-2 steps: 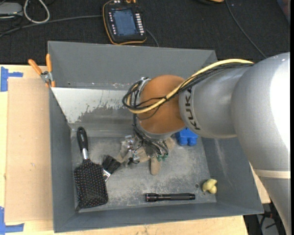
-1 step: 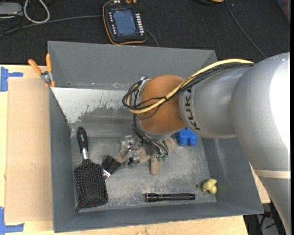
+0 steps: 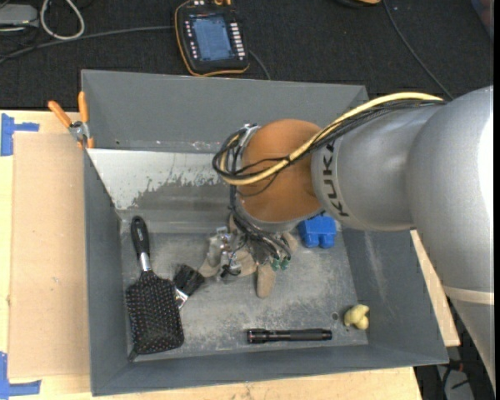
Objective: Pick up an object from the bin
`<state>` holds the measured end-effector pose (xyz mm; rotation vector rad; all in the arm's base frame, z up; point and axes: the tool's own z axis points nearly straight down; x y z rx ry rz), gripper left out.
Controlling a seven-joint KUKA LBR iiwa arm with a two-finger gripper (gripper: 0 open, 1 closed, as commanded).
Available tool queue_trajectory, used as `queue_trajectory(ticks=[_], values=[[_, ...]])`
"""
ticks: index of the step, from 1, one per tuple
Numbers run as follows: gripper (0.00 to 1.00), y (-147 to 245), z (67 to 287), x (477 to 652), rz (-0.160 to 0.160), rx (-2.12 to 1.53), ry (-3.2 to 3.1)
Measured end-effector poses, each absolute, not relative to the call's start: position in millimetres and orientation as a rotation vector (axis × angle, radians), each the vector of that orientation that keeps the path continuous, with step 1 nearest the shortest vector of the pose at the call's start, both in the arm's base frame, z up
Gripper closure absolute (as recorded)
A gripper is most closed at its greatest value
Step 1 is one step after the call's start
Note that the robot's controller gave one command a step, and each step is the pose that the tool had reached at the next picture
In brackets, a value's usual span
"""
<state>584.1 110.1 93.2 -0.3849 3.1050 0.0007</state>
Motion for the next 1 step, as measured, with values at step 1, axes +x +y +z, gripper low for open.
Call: queue_trajectory(ticks=[1], values=[[1.0, 110.6, 137.2, 584.1, 0.001, -0.383, 3.105]])
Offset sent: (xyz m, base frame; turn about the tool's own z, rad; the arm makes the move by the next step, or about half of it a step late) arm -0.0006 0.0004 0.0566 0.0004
